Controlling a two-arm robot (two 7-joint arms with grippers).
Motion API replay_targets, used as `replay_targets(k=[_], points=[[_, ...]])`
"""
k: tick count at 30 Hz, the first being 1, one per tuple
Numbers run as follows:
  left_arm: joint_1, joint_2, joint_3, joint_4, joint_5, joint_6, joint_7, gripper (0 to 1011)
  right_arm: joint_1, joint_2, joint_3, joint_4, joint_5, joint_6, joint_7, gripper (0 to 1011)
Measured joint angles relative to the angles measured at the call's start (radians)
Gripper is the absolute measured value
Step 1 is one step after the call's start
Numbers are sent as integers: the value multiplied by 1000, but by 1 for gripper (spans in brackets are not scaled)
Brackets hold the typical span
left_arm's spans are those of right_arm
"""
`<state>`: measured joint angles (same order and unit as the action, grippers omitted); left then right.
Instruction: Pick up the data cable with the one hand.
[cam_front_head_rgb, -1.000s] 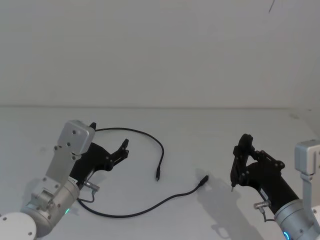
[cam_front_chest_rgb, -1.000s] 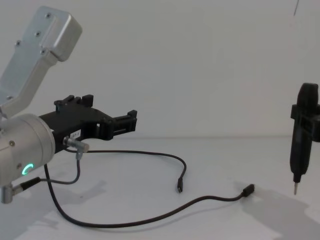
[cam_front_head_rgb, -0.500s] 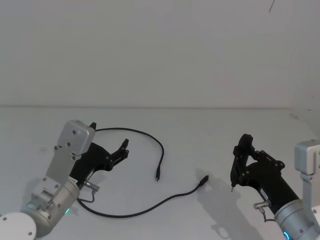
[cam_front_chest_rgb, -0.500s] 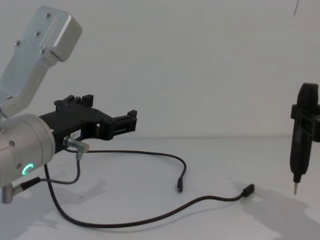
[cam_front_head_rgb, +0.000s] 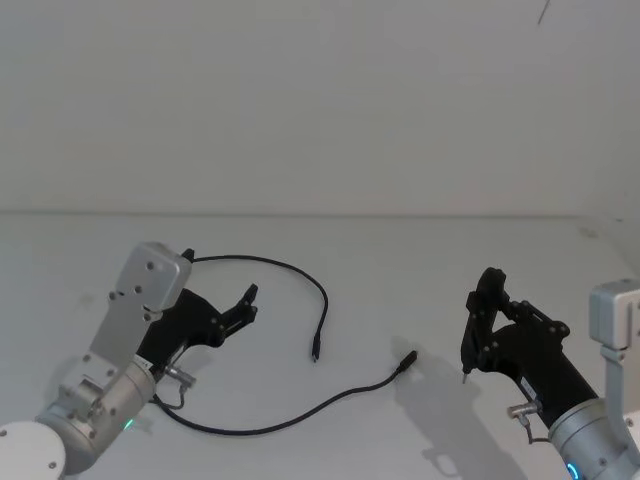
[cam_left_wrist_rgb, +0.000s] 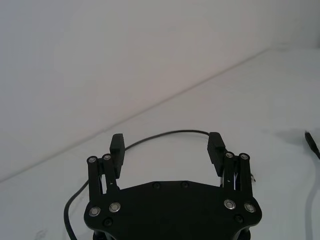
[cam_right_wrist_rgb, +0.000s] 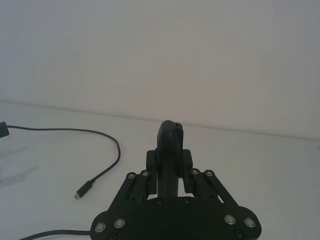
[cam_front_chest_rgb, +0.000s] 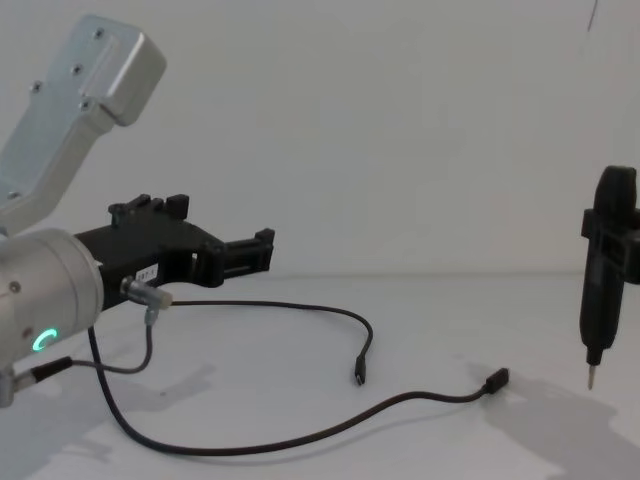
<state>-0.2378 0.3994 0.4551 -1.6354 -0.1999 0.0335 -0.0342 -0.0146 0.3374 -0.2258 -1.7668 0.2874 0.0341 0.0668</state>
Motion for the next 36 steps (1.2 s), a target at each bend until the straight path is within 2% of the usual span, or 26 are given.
replay_targets(k=[9, 19, 24, 30, 36], points=[[-19, 53, 12, -27, -14, 74, -98, 1002, 0, 0, 0, 0, 0, 0, 0, 279], [-83, 102, 59, -52, -33, 219, -254, 1001, 0, 0, 0, 0, 0, 0, 0, 279], [-120, 108, 85, -62, -42, 296, -319, 1001, 0, 0, 0, 0, 0, 0, 0, 279], [-150, 99, 106, -68, -52, 373, -368, 1001, 0, 0, 0, 0, 0, 0, 0, 279], [-170, 85, 122, -65, -53, 419, -389, 1002, 0, 0, 0, 0, 0, 0, 0, 279]])
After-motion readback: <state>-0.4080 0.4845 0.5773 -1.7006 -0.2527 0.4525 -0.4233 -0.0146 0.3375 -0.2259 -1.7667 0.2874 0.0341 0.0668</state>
